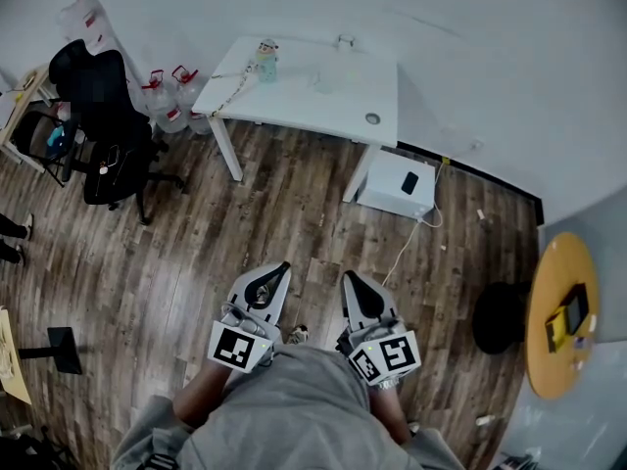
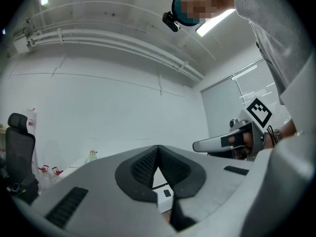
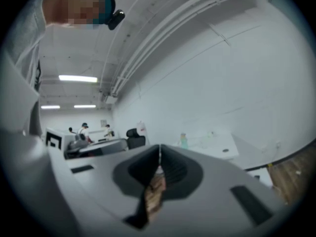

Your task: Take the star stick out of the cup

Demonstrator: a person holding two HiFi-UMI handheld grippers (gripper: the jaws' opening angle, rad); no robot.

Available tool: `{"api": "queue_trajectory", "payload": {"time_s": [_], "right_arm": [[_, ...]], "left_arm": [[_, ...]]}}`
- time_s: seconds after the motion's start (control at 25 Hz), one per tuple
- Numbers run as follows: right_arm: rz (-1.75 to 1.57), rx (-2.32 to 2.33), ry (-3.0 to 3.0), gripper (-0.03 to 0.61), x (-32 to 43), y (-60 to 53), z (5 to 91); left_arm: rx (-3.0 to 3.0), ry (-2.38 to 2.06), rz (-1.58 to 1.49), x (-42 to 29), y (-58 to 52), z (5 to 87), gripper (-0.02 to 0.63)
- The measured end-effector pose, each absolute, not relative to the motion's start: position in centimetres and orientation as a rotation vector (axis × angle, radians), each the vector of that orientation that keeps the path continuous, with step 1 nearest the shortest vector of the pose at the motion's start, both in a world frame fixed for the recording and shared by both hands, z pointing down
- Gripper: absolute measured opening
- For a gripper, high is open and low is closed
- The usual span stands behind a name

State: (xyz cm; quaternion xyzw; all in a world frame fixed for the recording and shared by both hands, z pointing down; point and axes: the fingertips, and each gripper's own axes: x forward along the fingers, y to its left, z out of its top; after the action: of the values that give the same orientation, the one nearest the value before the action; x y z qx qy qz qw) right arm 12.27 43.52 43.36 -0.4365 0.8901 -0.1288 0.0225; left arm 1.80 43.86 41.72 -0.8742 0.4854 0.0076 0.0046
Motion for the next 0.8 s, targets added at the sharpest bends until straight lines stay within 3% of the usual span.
{"api": "queue_trajectory", "payload": {"time_s": [0.8], "right_arm": [[-0.430,-1.509,2.762,0.037,8.6,32.0,45.1]], "left_arm": [[-2.760,1.511,0.096,-2.6,31.2,42.9,0.031]]}}
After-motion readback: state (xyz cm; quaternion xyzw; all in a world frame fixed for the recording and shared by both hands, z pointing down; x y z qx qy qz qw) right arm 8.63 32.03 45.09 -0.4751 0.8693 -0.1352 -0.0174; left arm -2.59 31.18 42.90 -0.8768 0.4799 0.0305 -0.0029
